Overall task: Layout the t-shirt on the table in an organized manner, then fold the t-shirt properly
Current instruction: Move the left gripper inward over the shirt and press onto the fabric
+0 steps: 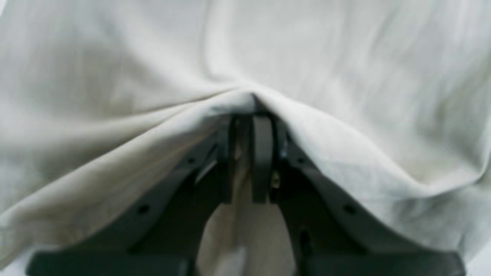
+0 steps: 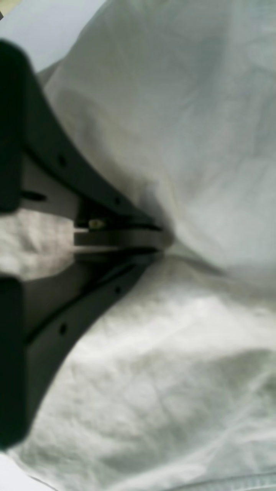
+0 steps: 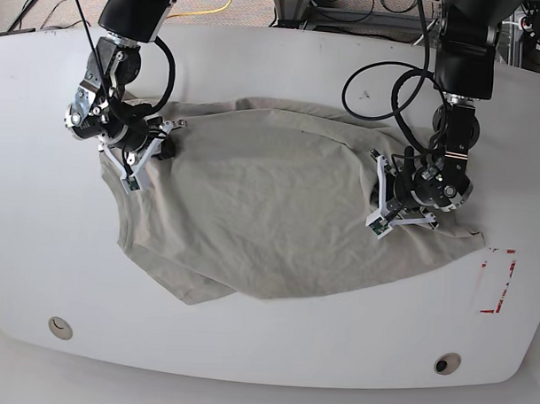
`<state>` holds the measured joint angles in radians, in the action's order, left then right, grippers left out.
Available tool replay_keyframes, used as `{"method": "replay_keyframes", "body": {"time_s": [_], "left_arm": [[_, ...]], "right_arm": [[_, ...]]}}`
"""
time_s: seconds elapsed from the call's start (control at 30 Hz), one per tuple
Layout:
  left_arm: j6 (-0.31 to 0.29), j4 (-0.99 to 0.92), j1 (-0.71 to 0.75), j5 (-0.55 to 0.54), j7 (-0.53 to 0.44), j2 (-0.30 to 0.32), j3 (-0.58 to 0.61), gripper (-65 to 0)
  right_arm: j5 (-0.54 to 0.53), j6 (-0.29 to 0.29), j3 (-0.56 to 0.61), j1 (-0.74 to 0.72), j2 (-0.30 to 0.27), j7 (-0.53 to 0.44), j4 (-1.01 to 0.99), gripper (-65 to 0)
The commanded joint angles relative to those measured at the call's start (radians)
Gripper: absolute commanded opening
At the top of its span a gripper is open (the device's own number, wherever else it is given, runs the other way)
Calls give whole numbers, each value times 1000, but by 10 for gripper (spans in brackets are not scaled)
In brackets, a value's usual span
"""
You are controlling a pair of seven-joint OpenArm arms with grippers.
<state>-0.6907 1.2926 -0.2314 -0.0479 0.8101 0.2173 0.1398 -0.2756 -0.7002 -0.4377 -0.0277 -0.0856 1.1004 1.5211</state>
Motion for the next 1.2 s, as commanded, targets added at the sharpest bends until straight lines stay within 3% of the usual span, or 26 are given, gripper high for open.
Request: {"method": "replay_keyframes", "body": {"time_s": [0.0,0.23,0.7,0.97,1.17], "left_arm": [[-7,-48,-39,15,10,3,10,-589],[-7,-130,-104,15,-2,11,8,-589],[-7,-48,-38,12,39,115,2,-587],[-7,92,14,10,48,138,-133,-587],[-7,215,5,10,147,138,-187,-578]], "right_arm": [[29,2,1,-21,-4,20,-12,-636],[29,2,1,-54,-10,20,-57,-636],[29,2,0,-45,-30,20,-54,-636],[29,2,0,-44,-30,20,-54,-636],[29,2,1,-44,-29,20,-54,-636]]}}
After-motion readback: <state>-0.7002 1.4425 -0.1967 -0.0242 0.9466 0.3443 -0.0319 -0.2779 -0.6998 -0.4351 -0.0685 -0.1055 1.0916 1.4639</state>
